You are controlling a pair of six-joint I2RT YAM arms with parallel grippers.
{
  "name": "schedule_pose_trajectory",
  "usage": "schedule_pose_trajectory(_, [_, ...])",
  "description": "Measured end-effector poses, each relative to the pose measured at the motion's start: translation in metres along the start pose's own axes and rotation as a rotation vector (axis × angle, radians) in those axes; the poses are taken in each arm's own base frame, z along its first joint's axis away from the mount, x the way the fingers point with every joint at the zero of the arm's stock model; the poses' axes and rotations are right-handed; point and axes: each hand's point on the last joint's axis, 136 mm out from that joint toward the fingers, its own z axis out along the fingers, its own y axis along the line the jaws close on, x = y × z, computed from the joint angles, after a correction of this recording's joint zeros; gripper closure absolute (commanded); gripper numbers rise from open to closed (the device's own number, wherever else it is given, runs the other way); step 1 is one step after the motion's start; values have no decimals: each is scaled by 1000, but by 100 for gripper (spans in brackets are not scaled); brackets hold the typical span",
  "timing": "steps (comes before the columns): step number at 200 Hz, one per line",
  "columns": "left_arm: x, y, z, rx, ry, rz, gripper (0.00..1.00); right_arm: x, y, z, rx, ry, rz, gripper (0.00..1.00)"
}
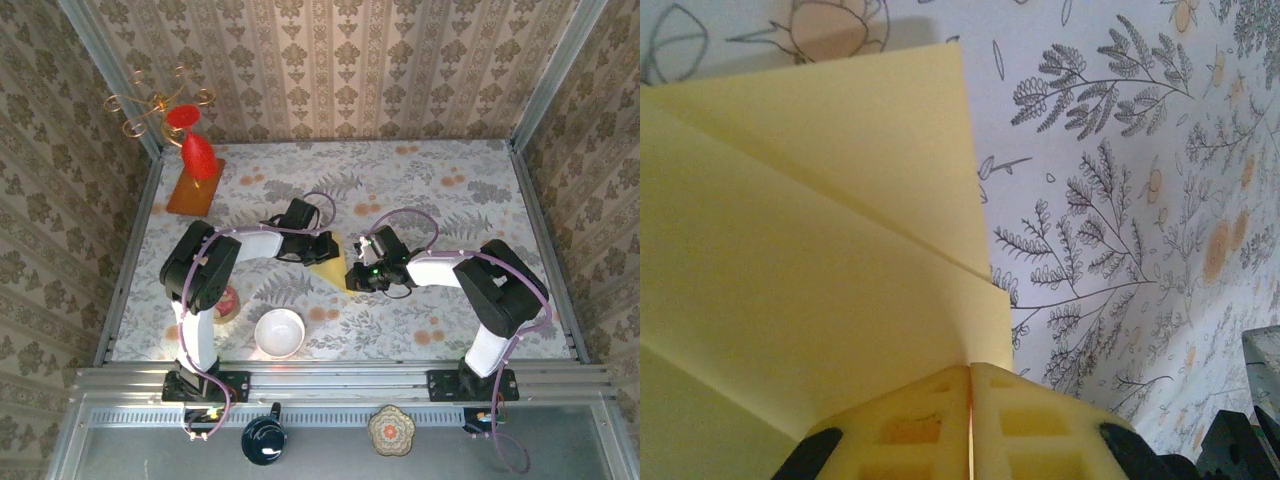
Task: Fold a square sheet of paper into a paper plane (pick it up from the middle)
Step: Fourth fold the wing at the center of the table.
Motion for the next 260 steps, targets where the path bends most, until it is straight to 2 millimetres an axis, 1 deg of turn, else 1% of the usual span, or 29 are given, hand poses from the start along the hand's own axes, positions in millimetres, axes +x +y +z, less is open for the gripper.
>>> schedule_pose_trajectory(56, [-1,2,0,-10,-8,-1,90,0,0,0,0,0,0,88])
schedule_pose_trajectory(101, [2,8,1,-26,-7,-6,90,0,0,0,0,0,0,88])
schedule_pose_trajectory(137, [2,9,1,-29,-8,-8,90,-1,0,-1,-4,-1,5,84])
schedule_pose_trajectory(162, [1,10,0,-30,-9,-11,90,-3,5,-6,-13,-9,17,80])
schedule_pose_trajectory(182, [0,11,0,-32,-10,-13,90,-6,13,-17,-28,-29,14,80])
schedule_pose_trajectory(198, [0,12,0,-33,-10,-15,90,-14,23,-24,-46,-56,1,82])
schedule_pose_trajectory(218, [1,12,0,-33,-9,-15,90,-23,30,-26,-58,-74,-4,86])
schedule_pose_trajectory(234, [1,12,0,-33,-8,-16,90,-28,32,-23,-58,-75,-4,88])
schedule_pose_trajectory(260, [1,13,0,-35,-7,-17,90,-31,29,-14,-44,-54,6,90])
